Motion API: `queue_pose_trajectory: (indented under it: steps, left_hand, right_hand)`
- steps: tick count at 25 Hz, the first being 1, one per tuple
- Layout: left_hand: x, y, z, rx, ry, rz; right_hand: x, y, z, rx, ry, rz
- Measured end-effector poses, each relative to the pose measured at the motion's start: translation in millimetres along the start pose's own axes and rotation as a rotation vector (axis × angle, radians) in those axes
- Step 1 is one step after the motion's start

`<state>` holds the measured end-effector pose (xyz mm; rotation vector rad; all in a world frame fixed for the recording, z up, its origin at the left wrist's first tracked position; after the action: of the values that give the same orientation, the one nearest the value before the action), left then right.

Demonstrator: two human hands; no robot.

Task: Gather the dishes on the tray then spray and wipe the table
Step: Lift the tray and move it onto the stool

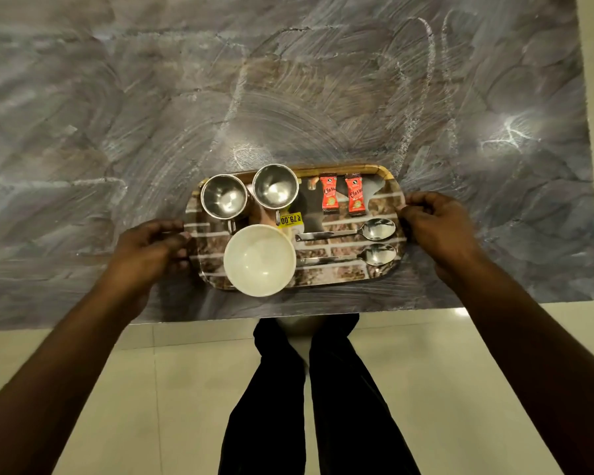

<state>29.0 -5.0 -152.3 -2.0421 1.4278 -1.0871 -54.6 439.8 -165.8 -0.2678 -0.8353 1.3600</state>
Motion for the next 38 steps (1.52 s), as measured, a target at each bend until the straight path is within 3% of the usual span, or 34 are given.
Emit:
queue_pose_trajectory:
  steps: [11, 21, 29, 38]
  left_hand:
    - [17, -19, -3, -0.063, -0.168, -0.07]
    - [146, -131, -36, -0.117, -0.356, -0.175]
    - [279, -209, -30, -0.139, -0.509, -0.269]
    - [400, -229, -8, -0.14, -0.621, -0.394]
  right_hand:
    - [-8, -25, 24, -0.002, -0.006, 0.042]
    - [-39, -135, 175, 0.136, -0.105, 0.16]
    - [-127, -218, 288, 0.26, -0.18, 0.269]
    - [-268, -264, 394, 0.38, -0.303, 0.38]
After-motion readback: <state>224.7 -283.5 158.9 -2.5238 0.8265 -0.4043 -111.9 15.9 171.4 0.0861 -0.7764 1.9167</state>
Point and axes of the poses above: each hand's wrist, its own y-axis towards the middle knuckle, its own x-axis out of the back of the hand, z = x × y, the point moved 7 cm from there along y, towards the middle knuckle
